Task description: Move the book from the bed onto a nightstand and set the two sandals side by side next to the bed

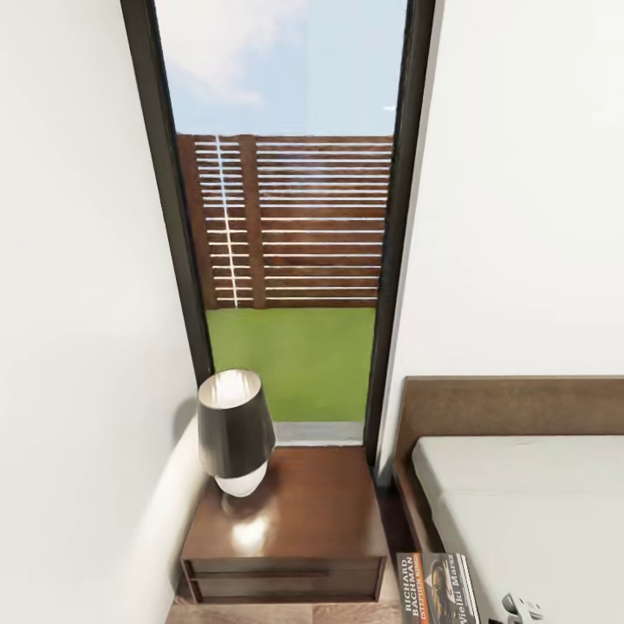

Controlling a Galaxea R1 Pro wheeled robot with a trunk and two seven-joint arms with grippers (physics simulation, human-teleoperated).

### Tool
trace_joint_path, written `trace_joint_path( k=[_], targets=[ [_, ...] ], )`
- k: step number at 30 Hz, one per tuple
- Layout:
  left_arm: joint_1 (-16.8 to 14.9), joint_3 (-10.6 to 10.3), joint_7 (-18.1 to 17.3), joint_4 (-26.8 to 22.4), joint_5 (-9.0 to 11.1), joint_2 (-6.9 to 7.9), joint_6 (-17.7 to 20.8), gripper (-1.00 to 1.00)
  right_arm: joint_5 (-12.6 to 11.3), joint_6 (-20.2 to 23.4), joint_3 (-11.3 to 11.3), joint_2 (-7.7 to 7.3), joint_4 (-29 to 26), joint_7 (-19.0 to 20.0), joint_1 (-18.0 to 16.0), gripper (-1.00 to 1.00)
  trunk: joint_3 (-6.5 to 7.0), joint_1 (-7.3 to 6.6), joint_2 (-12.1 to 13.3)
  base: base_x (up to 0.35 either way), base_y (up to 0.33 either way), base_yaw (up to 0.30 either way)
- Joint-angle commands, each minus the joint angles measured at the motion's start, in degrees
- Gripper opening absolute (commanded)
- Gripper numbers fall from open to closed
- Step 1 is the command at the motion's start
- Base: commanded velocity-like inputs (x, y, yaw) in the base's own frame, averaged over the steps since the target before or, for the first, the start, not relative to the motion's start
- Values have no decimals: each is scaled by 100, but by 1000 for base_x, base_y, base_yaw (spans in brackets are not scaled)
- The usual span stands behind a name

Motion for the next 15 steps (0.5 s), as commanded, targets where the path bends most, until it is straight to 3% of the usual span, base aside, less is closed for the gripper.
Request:
trace_joint_path(
  k=[1,15],
  targets=[
    [-5,48,-20,3,-61,-1,-28,100,-69,35,17,-1,9,27,-11,-100,-12,6,-11,328,0,0],
    [-5,48,-25,1,-61,-1,-28,100,-69,34,17,-1,9,26,-8,-100,-12,6,-11,328,0,0]
  ],
)
